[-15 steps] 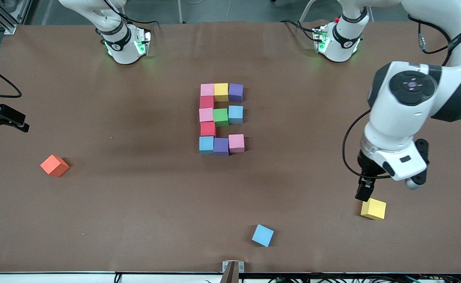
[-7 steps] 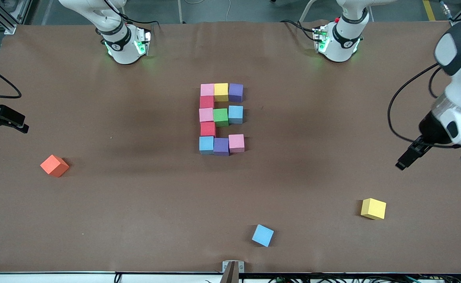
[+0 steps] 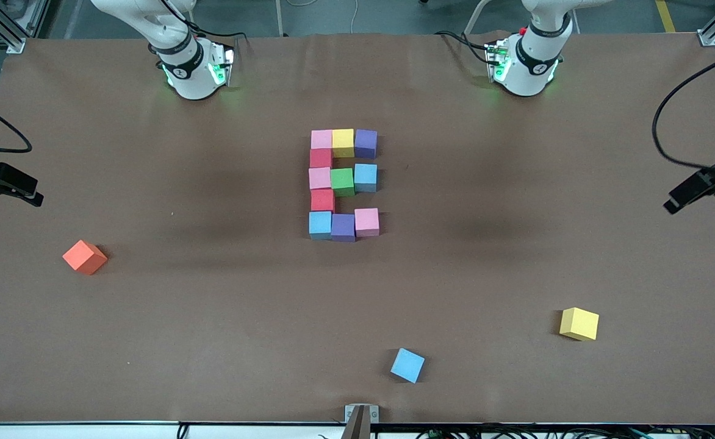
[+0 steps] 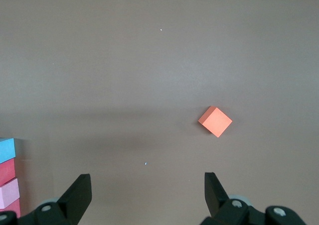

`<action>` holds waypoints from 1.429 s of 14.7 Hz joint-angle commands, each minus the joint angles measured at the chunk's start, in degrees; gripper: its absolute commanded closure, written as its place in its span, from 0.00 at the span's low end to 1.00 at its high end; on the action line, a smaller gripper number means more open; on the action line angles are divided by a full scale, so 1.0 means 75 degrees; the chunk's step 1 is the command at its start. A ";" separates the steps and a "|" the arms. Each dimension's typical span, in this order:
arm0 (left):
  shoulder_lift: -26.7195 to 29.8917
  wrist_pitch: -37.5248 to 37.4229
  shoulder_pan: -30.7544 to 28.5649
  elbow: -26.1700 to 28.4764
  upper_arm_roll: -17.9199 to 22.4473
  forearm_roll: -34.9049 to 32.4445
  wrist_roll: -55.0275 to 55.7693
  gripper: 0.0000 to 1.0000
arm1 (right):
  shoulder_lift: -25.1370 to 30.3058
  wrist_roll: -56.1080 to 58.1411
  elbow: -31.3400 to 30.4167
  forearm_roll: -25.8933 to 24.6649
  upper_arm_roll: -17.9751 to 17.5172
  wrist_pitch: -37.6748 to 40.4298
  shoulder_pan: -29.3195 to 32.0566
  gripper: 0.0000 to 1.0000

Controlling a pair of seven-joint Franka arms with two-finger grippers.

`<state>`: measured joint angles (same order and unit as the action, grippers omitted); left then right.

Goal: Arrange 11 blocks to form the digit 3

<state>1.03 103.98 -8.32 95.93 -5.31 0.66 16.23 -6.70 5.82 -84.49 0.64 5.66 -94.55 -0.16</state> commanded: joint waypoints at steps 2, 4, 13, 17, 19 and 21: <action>0.0074 -0.1485 -0.0039 -0.1068 -0.0031 0.0123 -0.0710 0.00 | 0.0072 -0.0120 -0.0044 -0.0097 -0.0016 0.0033 0.0010 0.00; 0.0062 -0.2130 0.0206 -0.1655 -0.0031 0.0053 -0.0687 0.00 | 0.0084 -0.0120 -0.0044 -0.0108 -0.0016 0.0032 -0.0002 0.00; -0.0301 -0.2825 0.0899 -0.2056 -0.0019 0.0099 -0.1084 0.00 | 0.0084 -0.0108 -0.0044 -0.0120 -0.0016 -0.0015 -0.0013 0.00; -0.0290 -0.2742 0.1180 -0.2068 -0.0066 0.0111 -0.0956 0.00 | 0.0072 -0.0108 -0.0044 -0.0120 -0.0004 0.0032 0.0022 0.00; -0.0266 -0.2742 0.1099 -0.2068 -0.0090 0.0111 -0.0968 0.00 | 0.0072 -0.0108 -0.0044 -0.0120 -0.0004 0.0032 0.0033 0.00; -0.0266 -0.2742 0.1052 -0.2056 -0.0089 0.0111 -0.0992 0.00 | 0.0072 -0.0108 -0.0044 -0.0120 -0.0004 0.0044 0.0033 0.00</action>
<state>-1.10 83.77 0.24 81.22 -5.86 0.72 9.18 -6.70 5.81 -84.49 0.43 5.83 -94.54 -0.12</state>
